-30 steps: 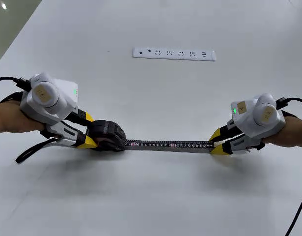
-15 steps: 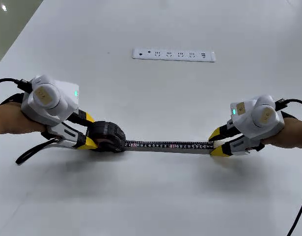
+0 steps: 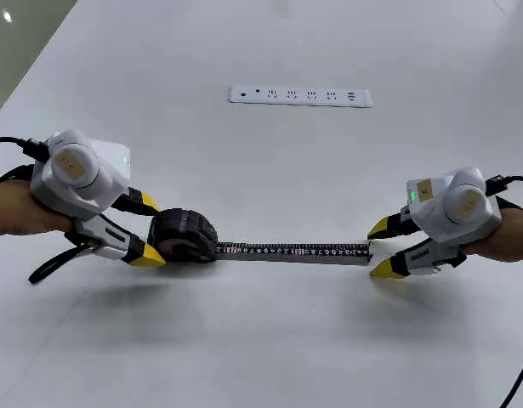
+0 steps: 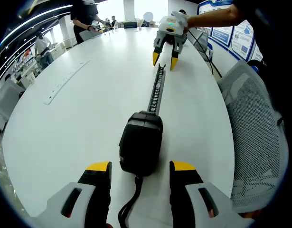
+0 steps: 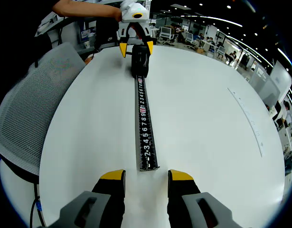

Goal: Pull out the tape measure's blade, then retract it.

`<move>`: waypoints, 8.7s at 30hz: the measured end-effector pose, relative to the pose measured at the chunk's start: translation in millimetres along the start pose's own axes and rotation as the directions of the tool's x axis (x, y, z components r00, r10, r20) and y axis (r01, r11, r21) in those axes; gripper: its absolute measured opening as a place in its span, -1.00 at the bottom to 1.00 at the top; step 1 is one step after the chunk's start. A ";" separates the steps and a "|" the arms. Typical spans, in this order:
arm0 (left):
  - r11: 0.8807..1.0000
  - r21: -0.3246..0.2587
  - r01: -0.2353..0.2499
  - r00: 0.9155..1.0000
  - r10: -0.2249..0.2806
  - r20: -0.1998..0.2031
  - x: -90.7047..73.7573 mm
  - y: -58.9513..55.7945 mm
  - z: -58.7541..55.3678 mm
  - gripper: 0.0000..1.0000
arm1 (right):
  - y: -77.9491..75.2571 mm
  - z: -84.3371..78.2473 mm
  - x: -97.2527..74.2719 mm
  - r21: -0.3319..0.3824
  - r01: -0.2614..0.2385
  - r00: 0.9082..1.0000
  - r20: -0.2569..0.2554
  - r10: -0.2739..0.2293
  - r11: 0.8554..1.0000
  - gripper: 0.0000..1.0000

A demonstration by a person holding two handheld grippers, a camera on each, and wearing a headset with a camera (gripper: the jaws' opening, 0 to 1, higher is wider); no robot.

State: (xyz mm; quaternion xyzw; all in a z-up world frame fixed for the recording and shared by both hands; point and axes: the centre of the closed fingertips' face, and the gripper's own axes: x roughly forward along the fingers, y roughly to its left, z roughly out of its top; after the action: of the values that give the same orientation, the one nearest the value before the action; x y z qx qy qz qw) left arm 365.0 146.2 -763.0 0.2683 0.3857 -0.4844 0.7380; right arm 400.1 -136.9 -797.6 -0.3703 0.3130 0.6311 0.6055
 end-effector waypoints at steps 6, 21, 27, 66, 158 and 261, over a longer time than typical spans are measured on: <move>0.999 -0.035 -0.009 1.000 0.009 0.014 -3.5 -4.3 -3.4 -0.01 | 1.3 -2.9 -4.3 0.018 0.016 1.000 0.005 -0.016 1.000 -0.24; 0.991 -0.132 -0.036 0.996 0.046 0.079 -8.9 -22.9 -6.6 0.11 | 20.5 -1.4 -11.3 0.087 0.054 0.998 0.031 -0.057 0.995 -0.02; 0.981 -0.187 -0.052 0.991 0.074 0.112 -12.9 -31.2 -8.3 0.18 | 26.7 0.1 -14.7 0.124 0.080 0.995 0.049 -0.087 0.989 0.06; 0.879 -0.444 -0.173 0.914 0.311 0.259 -20.7 -83.4 0.6 0.53 | 71.5 22.8 -20.0 0.362 0.215 0.943 0.165 -0.289 0.907 0.63; 0.661 -0.668 -0.342 0.767 0.607 0.207 -35.8 -102.7 33.1 0.98 | 104.2 79.5 -38.8 0.648 0.259 0.799 0.274 -0.536 0.716 0.98; 0.449 -0.793 -0.412 0.738 0.675 -0.001 3.5 3.5 29.8 0.39 | 5.1 16.7 -2.7 0.123 0.031 0.985 0.165 -0.051 0.992 -0.43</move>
State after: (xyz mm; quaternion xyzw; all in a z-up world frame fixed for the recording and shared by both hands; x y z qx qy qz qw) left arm 378.3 122.8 -749.2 -0.0317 0.3173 -0.0489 0.9465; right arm 393.6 -124.6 -786.8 -0.2851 0.2909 0.6274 0.6637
